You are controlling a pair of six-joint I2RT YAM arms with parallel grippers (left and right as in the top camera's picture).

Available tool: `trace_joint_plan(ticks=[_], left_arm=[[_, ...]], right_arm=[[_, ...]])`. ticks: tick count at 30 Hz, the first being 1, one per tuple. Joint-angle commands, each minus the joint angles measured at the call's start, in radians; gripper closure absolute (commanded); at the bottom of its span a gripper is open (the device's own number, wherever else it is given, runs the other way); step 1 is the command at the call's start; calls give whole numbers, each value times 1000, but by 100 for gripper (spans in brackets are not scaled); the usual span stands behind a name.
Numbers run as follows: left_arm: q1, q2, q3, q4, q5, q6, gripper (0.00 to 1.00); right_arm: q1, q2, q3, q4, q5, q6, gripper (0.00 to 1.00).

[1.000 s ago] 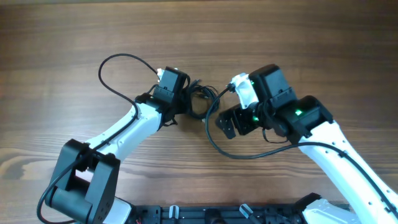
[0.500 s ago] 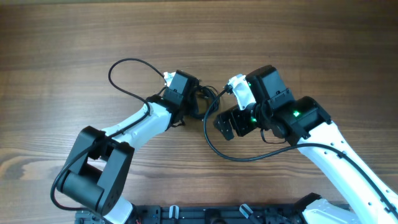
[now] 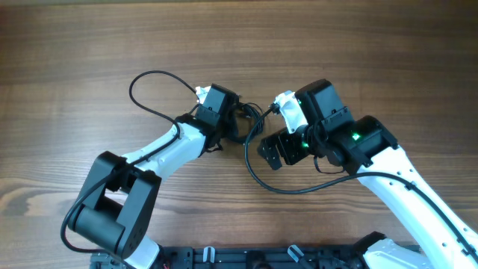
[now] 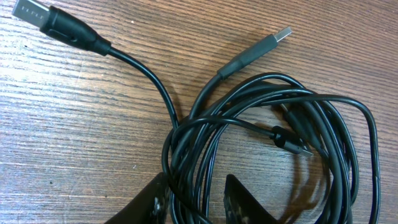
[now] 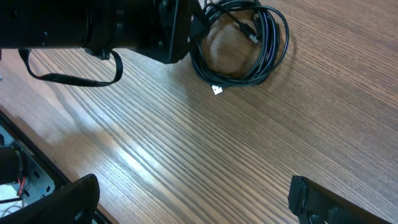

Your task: Untangle cables

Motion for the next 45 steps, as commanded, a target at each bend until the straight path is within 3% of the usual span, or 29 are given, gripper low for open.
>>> trace_joint_plan(ticks=[1, 6, 9, 10, 11, 13, 15, 18, 22, 29, 34, 45], left_arm=[[-10, 10, 18, 3, -17, -2, 82], [-18, 31, 18, 6, -16, -33, 95], [-18, 44, 18, 6, -15, -46, 96], [-18, 45, 18, 7, -3, -47, 90], [-18, 45, 18, 7, 15, -47, 60], [-18, 45, 18, 6, 43, -80, 50], [-18, 45, 18, 7, 55, -130, 46], [-18, 45, 18, 8, 58, -158, 60], [-18, 45, 18, 15, 59, -158, 96], [-18, 29, 18, 10, 70, -154, 96], [-18, -100, 18, -45, 76, -146, 96], [-18, -310, 18, -126, 156, -147, 96]], right_arm=[[4, 9, 20, -7, 13, 6, 0], [4, 9, 20, -11, 13, 6, 0], [4, 9, 20, -12, 13, 6, 0], [4, 9, 20, -12, 16, 6, 1], [4, 9, 20, -12, 21, 6, 0], [4, 9, 20, -11, 24, 6, 0], [4, 9, 20, -12, 24, 6, 0], [4, 9, 20, -15, 24, 6, 0], [4, 9, 20, -15, 24, 6, 0], [4, 14, 3, -13, 77, 3, 1], [4, 30, -37, 81, 76, 3, 0], [4, 247, -40, 272, 55, 89, 1]])
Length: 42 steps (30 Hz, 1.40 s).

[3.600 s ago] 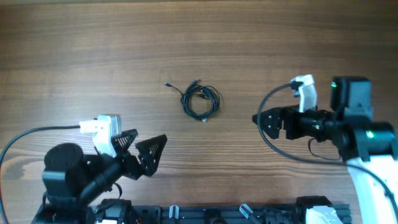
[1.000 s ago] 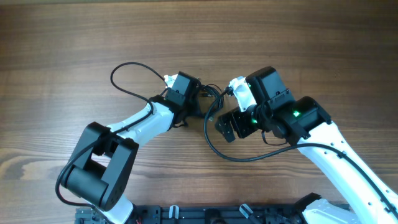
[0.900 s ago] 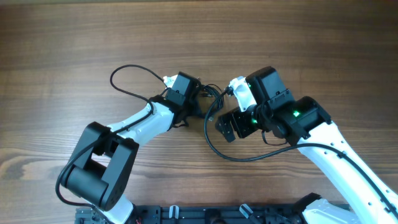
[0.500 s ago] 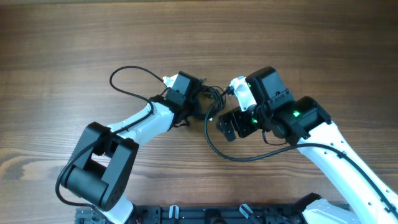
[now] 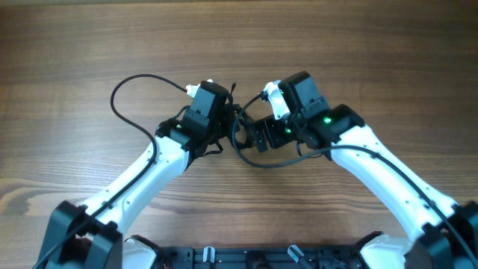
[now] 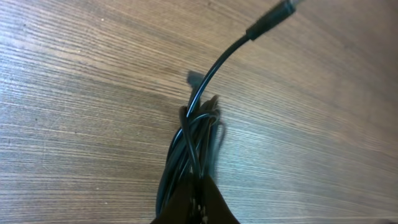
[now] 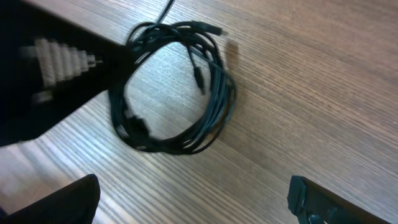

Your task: Untangle cables

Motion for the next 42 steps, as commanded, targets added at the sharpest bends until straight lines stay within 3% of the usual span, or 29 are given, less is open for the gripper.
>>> trace_joint_plan(ticks=[1, 14, 15, 19, 20, 21, 22, 23, 24, 28, 29, 31, 33, 37, 42], left_arm=[[-5, -55, 16, 2, 39, 7, 96], [-5, -238, 16, -3, 40, 5, 95], [-5, -254, 16, -25, -5, 5, 84], [-5, -265, 16, -191, -332, 4, 22], [-5, -261, 16, -224, -362, 4, 19], [-5, -258, 16, -253, -367, 4, 23], [-5, -256, 16, -267, -367, 4, 34], [-5, -254, 16, -272, -367, 4, 56], [-5, -253, 16, -273, -367, 4, 66], [-5, -252, 16, -270, -341, 3, 82], [-5, -251, 16, -270, -341, 3, 82], [-5, -249, 16, -270, -341, 4, 66], [-5, -248, 16, -270, -341, 4, 63], [-2, -248, 16, -271, -355, 5, 70], [36, -248, 16, -289, -409, -6, 67]], right_arm=[[4, 68, -14, 45, -17, 35, 2], [4, 121, -14, 182, -21, 53, 1], [4, 121, -14, 180, -21, 53, 0], [4, 121, -14, 105, -21, 53, 0], [4, 121, -14, 72, -21, 53, 0], [4, 121, -14, 49, -21, 52, 0], [4, 121, -14, 28, -22, 53, 0], [4, 121, -14, 6, -23, 51, 0], [4, 121, -14, -13, -28, 50, 0], [13, 122, -14, 31, -86, 50, 0], [26, 123, -14, 72, -86, 52, 0], [59, 137, -14, 146, -85, 52, 0], [97, 172, -14, 218, -78, 53, 0], [146, 307, -14, 364, -66, 61, 4], [147, 420, -14, 463, -41, 76, 5]])
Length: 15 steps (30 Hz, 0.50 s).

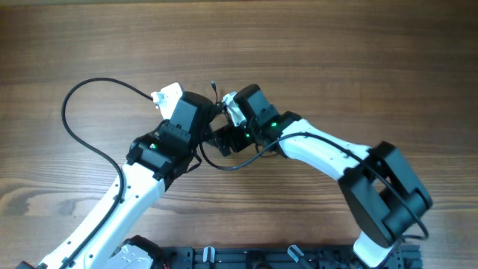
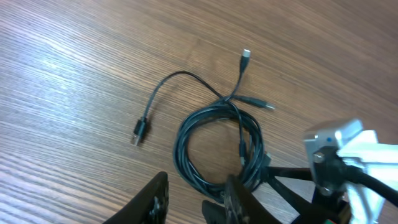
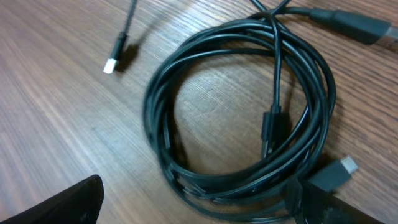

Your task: Untangle cables

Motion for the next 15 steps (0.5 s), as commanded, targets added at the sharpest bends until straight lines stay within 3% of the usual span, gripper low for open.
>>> trace_joint_plan(ticks=[1, 3, 7, 13, 15], left_arm=[[73, 0, 8, -39, -31, -41, 67], [134, 0, 8, -69, 15, -51, 67], [251, 0, 8, -135, 115, -50, 73], [255, 0, 8, -156, 119, -50, 75], [255, 0, 8, -156, 119, -50, 74]], right_arm=[[-1, 63, -6, 51, 62, 19, 5], [-1, 68, -6, 89, 91, 19, 5], [-1, 74, -6, 186, 208, 57, 22], [-4, 172, -6, 226, 262, 79, 26], [-5, 212, -6, 225, 262, 79, 32]])
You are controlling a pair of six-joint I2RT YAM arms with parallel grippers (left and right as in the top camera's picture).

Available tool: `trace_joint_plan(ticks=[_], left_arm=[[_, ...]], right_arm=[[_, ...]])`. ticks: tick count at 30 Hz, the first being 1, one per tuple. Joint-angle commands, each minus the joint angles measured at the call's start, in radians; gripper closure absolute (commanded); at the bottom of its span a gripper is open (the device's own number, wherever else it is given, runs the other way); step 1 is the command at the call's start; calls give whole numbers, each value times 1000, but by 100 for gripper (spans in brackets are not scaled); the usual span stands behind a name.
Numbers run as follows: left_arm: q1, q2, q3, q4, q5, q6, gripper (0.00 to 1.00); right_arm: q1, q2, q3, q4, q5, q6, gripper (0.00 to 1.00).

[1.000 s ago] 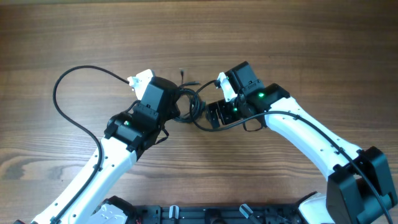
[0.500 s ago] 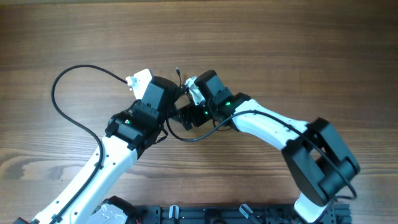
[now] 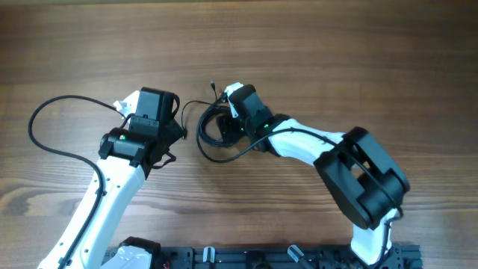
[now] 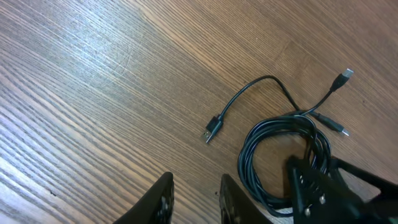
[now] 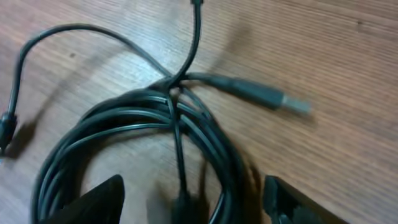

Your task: Untangle cables

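Observation:
A coil of black cables lies on the wooden table, with thin ends and USB plugs sticking out. The left wrist view shows the coil and a loose plug on a curved strand. My left gripper is open and empty, to the left of the coil and apart from it. My right gripper is low over the coil's right side. It stands open with coil strands between its fingers. A silver-tipped USB plug lies just beyond.
The left arm's own black wire loops out over the table at the far left. A black rail runs along the front edge. Bare wood surrounds the coil at the back and right.
My left gripper was right at the coil's near edge and is now farther left, clear of it. My right gripper has come closer, with coil strands now between its open fingers.
First my left fingers stood open around the coil's strands, the right gripper off to the right. Then the left was shut on the bunched cables. Later the coil lay flat farther left with the left open. Now only the right gripper is at it.

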Motion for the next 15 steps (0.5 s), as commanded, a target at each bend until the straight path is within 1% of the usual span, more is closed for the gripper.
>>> trace_joint_plan(ticks=[1, 2, 3, 4, 5, 7, 8, 9, 11, 12, 13, 14, 15], left_arm=[[3, 0, 8, -2, 18, -8, 73], [3, 0, 8, -2, 19, -8, 72], [3, 0, 8, -3, 19, -8, 72], [3, 0, 8, -6, 20, -8, 72], [3, 0, 8, -10, 21, -8, 72], [3, 0, 8, -14, 36, -8, 72], [3, 0, 8, -14, 82, -5, 74], [3, 0, 8, -13, 129, -5, 77], [1, 0, 8, -13, 221, -1, 90], [-13, 0, 8, -4, 271, 43, 96], [-25, 0, 8, 2, 287, 70, 96], [-50, 0, 8, 5, 291, 92, 96], [-65, 0, 8, 9, 291, 101, 96]], right_arm=[[-5, 94, -10, -22, 23, 16, 39], [-5, 97, -10, -30, 23, 16, 47], [-5, 97, -10, -42, 23, 15, 59], [-5, 86, -4, -70, 23, 15, 86], [-5, 73, 5, -106, 23, 12, 96], [-14, 23, 32, -213, 23, 8, 96], [-21, -60, 65, -335, 23, -27, 96], [-26, -114, 79, -389, 23, -48, 96], [-28, -226, 87, -440, 31, -74, 96], [-28, -296, 87, -459, 76, -74, 96], [-28, -342, 87, -471, 126, -72, 96], [-28, -417, 87, -488, 218, -67, 96], [-28, -455, 87, -494, 256, -67, 96]])
